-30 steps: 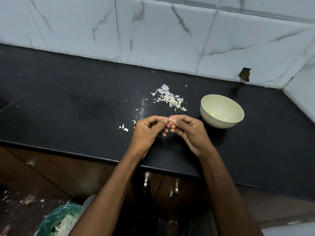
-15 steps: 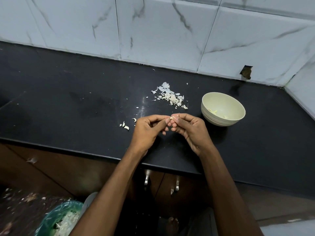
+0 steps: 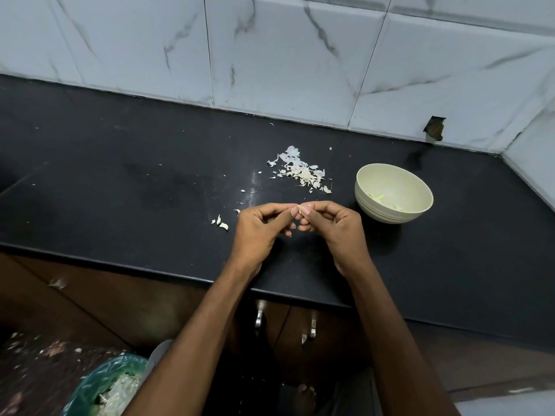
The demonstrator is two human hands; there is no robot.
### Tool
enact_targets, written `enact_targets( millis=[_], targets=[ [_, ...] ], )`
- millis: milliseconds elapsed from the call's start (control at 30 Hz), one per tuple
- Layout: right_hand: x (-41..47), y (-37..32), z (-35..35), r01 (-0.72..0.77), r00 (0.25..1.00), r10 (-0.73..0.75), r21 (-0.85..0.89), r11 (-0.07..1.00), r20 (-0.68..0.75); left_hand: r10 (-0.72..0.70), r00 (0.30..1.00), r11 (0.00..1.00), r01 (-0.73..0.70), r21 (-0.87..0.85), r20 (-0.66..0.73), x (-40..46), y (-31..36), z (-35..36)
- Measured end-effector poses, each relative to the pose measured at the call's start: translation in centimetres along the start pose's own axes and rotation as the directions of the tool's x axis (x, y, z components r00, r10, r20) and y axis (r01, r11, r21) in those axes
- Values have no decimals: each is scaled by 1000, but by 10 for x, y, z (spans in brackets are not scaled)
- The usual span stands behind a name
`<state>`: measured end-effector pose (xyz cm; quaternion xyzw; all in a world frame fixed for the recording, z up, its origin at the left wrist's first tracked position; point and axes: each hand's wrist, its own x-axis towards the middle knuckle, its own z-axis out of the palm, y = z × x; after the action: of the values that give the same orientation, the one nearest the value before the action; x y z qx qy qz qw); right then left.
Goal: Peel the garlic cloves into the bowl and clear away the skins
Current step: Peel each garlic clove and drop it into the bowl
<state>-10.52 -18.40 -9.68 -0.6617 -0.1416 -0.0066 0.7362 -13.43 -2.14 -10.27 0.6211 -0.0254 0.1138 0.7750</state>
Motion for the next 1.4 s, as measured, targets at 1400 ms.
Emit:
enact_targets(
  millis=[1400],
  targets=[
    [-6, -3, 4, 114, 993, -113, -39, 993, 32, -115, 992, 981, 120, -151, 43, 2, 4, 0]
  ],
)
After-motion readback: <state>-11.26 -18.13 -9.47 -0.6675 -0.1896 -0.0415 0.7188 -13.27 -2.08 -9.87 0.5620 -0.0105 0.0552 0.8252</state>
